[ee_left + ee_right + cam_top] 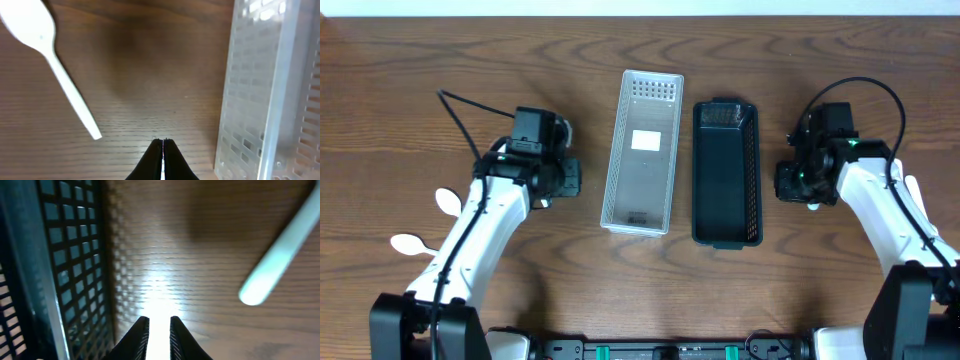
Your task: Pack container
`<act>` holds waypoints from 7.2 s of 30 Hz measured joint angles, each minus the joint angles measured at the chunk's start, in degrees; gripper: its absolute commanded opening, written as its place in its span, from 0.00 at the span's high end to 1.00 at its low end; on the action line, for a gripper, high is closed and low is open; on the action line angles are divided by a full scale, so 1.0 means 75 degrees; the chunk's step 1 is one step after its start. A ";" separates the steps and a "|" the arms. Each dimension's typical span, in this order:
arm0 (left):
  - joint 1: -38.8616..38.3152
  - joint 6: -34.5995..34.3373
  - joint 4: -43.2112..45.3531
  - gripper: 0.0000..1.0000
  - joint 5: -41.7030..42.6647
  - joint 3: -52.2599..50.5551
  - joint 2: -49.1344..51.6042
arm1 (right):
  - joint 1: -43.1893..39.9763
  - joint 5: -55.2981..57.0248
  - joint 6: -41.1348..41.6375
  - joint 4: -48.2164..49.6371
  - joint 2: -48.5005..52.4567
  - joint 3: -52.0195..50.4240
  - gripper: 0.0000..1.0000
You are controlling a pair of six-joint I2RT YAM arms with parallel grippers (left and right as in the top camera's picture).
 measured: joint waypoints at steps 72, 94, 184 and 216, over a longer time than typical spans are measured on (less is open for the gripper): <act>-0.0697 0.0000 -0.0449 0.94 0.0883 -0.0087 0.0364 | 0.0950 -0.1734 -0.0294 0.0615 0.0207 -0.0012 0.75; -0.0697 0.0000 -0.0924 0.94 0.0883 -0.0087 0.0364 | 0.1145 -0.1731 -0.0294 0.0921 0.0207 -0.0012 0.73; -0.0093 -0.0201 -0.2445 0.02 -0.0758 0.0717 -0.2952 | -0.1562 0.1151 0.0912 -0.0705 0.3477 0.2973 0.01; -0.0093 -0.0201 -0.2445 0.02 -0.0761 0.0717 -0.2926 | -0.1562 0.0933 0.0691 -0.0621 0.3835 0.2975 0.72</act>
